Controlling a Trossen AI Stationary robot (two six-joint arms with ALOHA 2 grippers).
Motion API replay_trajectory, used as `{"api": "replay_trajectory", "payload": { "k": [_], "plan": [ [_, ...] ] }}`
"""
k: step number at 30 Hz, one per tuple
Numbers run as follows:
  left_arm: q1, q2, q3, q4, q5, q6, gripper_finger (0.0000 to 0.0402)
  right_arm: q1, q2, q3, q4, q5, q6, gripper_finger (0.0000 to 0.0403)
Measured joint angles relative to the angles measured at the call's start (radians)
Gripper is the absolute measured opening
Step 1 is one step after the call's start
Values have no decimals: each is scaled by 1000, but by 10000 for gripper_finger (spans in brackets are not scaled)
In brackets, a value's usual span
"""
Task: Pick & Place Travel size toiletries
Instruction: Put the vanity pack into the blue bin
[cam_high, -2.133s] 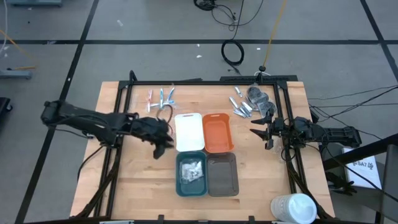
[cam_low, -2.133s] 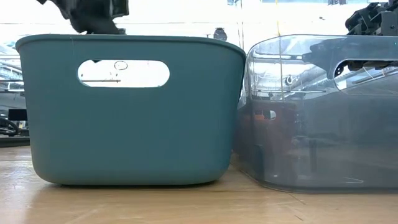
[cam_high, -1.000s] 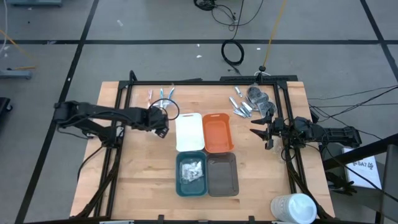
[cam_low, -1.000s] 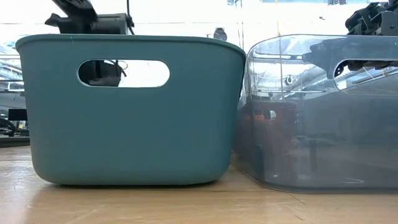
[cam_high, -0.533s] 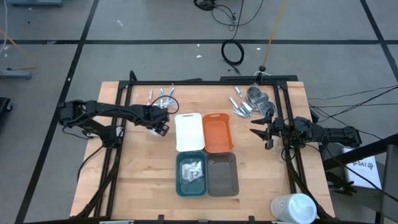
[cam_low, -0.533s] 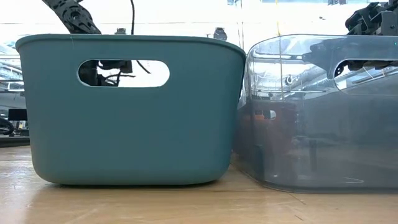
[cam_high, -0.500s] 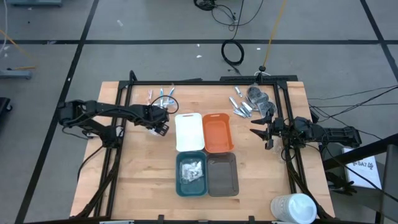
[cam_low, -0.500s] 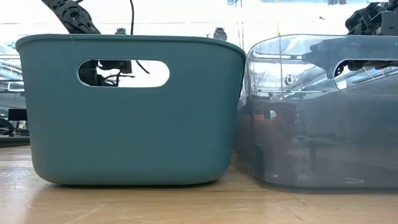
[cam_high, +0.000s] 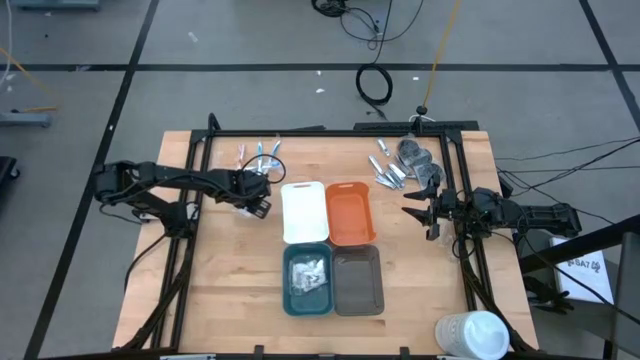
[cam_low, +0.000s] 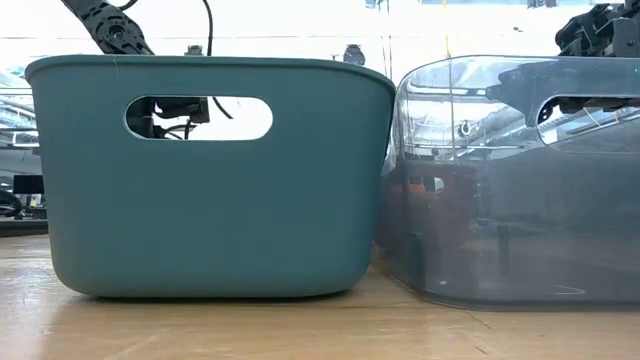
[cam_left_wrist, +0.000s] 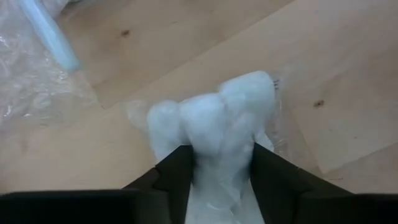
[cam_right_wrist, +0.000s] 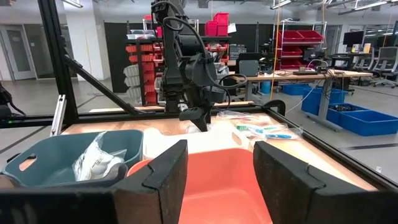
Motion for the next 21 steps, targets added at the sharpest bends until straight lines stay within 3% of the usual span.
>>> {"api": "replay_trajectory", "payload": {
  "k": [12,21],
  "plan": [
    [-1,-1,0,2,0,3,12,0,0,0,0,0,0,172],
    [-35,-35,46,-18,17,2,20,0,0,0,0,0,0,175]
  ]
}}
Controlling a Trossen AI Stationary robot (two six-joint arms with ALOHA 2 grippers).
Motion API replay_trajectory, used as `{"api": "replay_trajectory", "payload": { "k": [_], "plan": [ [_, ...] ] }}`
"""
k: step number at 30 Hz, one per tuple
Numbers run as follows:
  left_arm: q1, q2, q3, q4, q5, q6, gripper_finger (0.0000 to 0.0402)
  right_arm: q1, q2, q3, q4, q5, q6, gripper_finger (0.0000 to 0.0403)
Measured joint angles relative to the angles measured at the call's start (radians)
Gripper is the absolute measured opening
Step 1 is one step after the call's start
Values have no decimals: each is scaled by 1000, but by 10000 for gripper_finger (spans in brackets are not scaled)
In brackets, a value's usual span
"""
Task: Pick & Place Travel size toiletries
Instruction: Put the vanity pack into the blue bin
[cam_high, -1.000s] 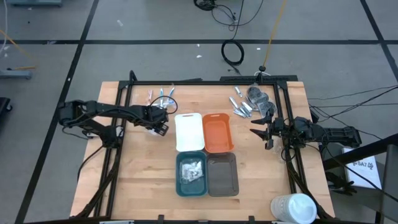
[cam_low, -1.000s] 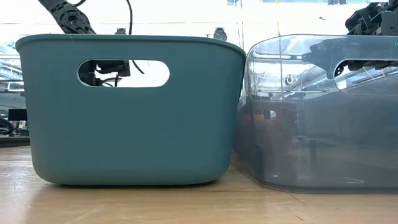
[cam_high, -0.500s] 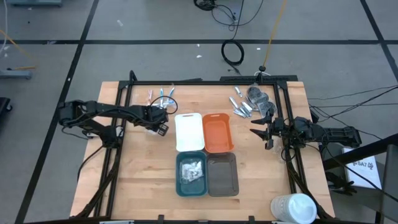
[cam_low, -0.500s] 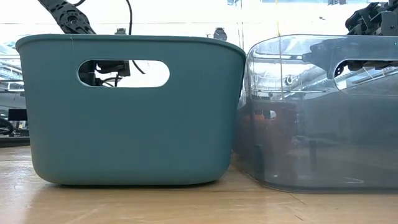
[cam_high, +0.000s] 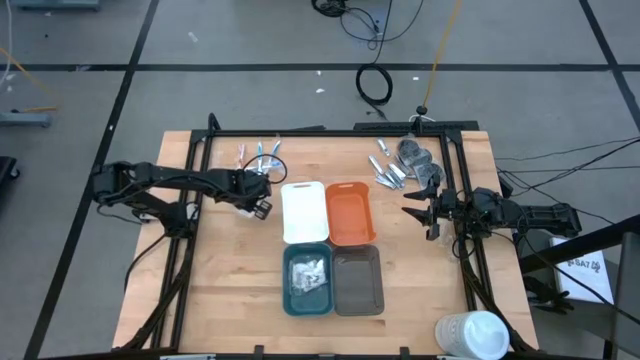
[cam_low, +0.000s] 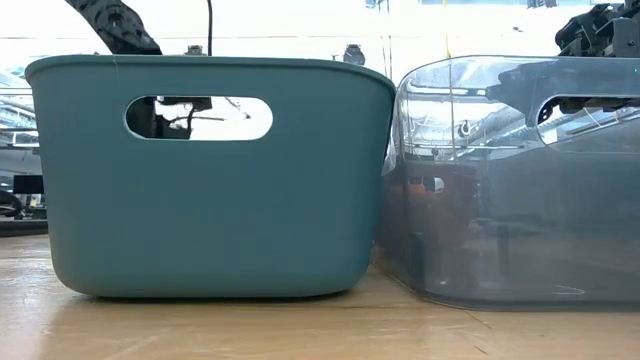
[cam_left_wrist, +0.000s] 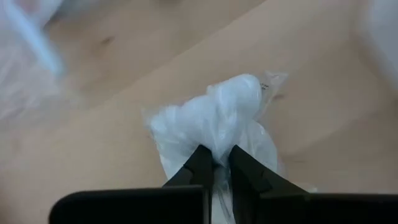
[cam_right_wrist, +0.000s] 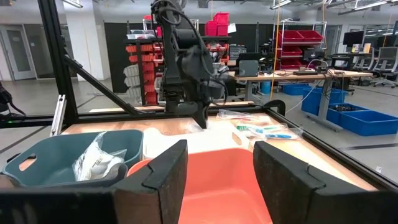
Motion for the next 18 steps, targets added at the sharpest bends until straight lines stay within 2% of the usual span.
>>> {"api": "replay_trajectory", "payload": {
  "k": [4,9,12,15,18],
  "plan": [
    [-49,-55,59,-1,-1,22,5,0,0,0,0,0,0,172],
    [-132,-117,143,15,1,54,22,0,0,0,0,0,0,175],
    [-193,-140,184,40,-11,88,18,0,0,0,0,0,0,175],
    [-257,-155,207,175,8,167,6,0,0,0,0,0,0,173],
    [-321,-164,210,338,88,261,11,0,0,0,0,0,0,172]
  ]
}}
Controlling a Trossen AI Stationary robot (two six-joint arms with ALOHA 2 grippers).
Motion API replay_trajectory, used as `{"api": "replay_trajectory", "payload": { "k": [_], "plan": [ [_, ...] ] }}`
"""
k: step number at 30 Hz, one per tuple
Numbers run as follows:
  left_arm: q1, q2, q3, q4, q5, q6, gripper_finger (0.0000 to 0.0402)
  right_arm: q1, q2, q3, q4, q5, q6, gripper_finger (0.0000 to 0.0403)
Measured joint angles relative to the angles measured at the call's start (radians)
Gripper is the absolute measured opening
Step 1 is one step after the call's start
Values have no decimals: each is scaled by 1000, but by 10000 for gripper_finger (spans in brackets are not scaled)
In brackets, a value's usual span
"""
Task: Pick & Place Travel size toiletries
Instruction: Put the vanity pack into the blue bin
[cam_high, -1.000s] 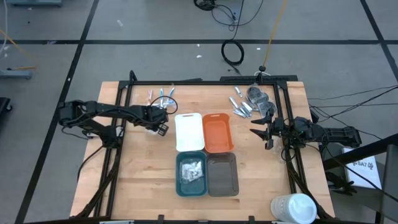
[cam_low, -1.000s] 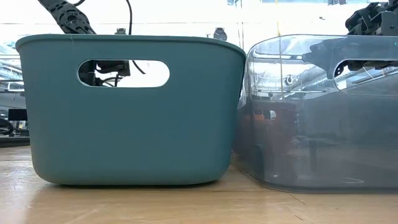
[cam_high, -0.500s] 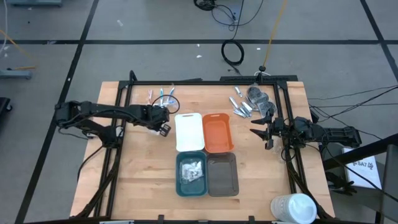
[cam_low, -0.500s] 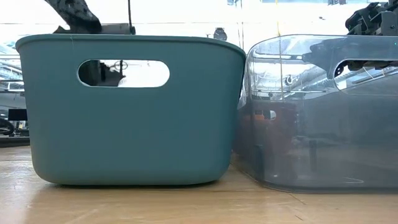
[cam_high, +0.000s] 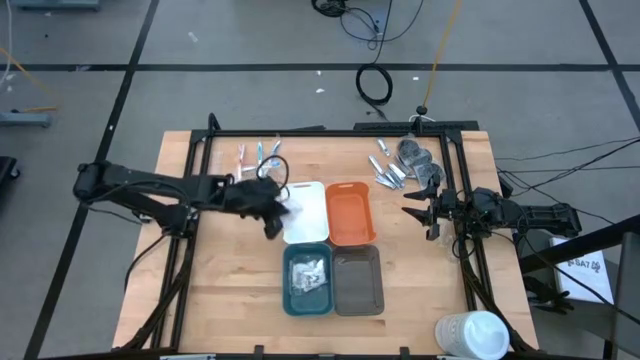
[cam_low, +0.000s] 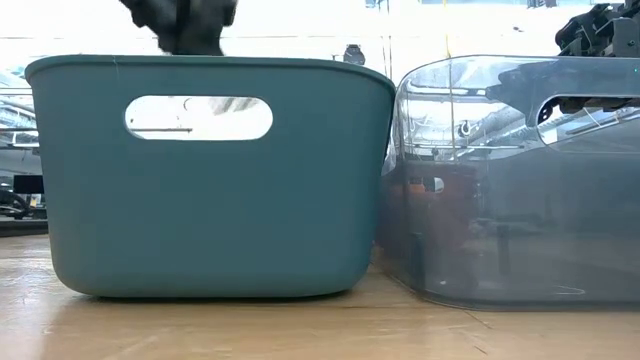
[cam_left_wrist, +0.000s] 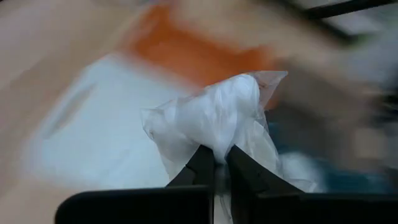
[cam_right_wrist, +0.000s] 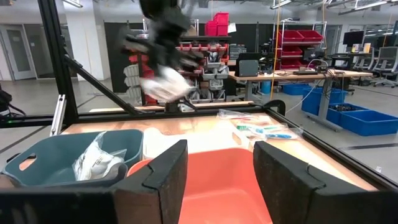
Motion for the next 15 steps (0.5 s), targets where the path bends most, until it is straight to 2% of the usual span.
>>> {"api": "replay_trajectory", "payload": {
  "k": [5,7,11,15],
  "plan": [
    [-103,13,1,178,136,167,23,0,0,0,1,0,0,175],
    [-144,23,-1,191,168,233,18,0,0,0,0,0,0,176],
    [-208,73,-1,224,176,298,5,0,0,0,0,0,0,172],
    [-239,152,-1,296,177,298,19,0,0,0,0,0,0,172]
  ]
}}
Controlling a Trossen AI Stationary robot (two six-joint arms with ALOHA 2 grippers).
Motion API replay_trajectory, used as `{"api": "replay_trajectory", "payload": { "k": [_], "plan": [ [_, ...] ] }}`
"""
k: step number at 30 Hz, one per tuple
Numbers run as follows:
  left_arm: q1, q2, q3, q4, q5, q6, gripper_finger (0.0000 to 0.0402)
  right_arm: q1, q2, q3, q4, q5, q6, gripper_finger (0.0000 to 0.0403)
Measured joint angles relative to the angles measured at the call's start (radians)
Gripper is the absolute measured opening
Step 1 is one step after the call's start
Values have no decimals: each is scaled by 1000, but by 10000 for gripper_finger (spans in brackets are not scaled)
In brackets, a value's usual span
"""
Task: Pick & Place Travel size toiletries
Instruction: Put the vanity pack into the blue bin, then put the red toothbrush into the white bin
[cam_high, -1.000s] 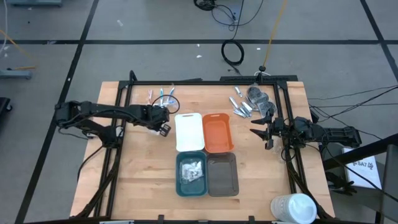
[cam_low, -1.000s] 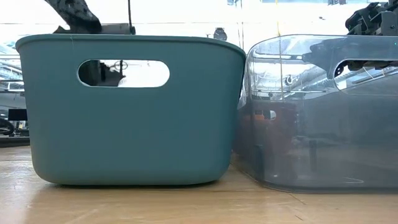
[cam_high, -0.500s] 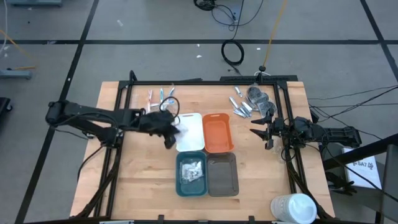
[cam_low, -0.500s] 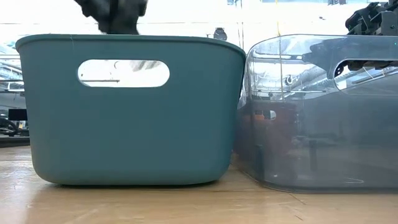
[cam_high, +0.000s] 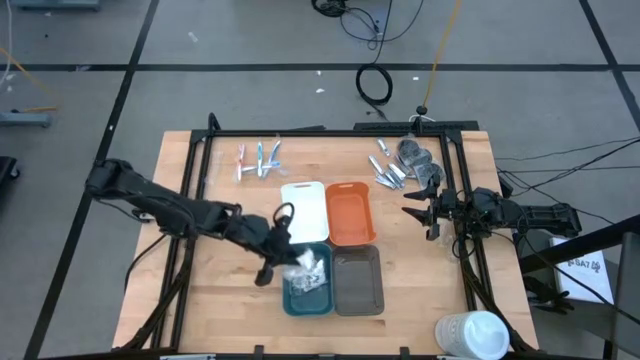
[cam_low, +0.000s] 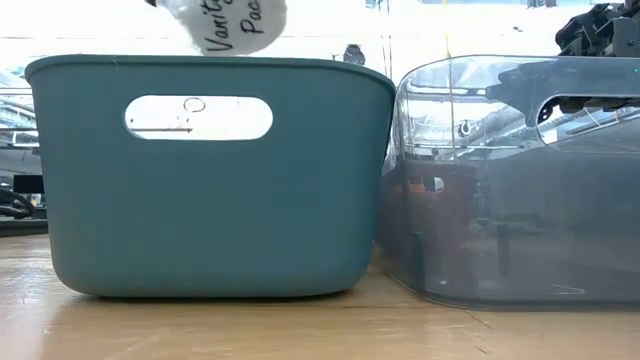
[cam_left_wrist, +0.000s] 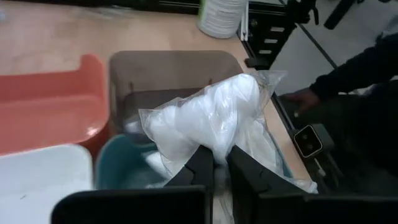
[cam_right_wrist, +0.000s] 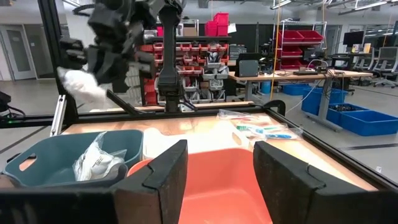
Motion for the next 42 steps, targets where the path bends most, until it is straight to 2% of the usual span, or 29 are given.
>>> {"api": "replay_trajectory", "payload": {
  "k": [4,8,12,22,26,32,37,42],
  "plan": [
    [-10,92,0,82,50,1,20,0,0,0,0,0,0,175],
    [-4,176,0,174,188,-7,5,0,0,0,0,0,0,174],
    [-4,246,0,257,286,-47,14,0,0,0,0,0,0,172],
    [0,336,-1,303,261,-167,7,0,0,0,0,0,0,173],
    [0,328,-1,325,259,-204,41,0,0,0,0,0,0,172],
    [6,301,0,327,258,-271,121,0,0,0,0,0,0,175],
    [6,299,0,319,300,-240,181,0,0,0,0,0,0,172],
    [6,299,0,311,329,-225,215,0,0,0,0,0,0,173]
  ]
}}
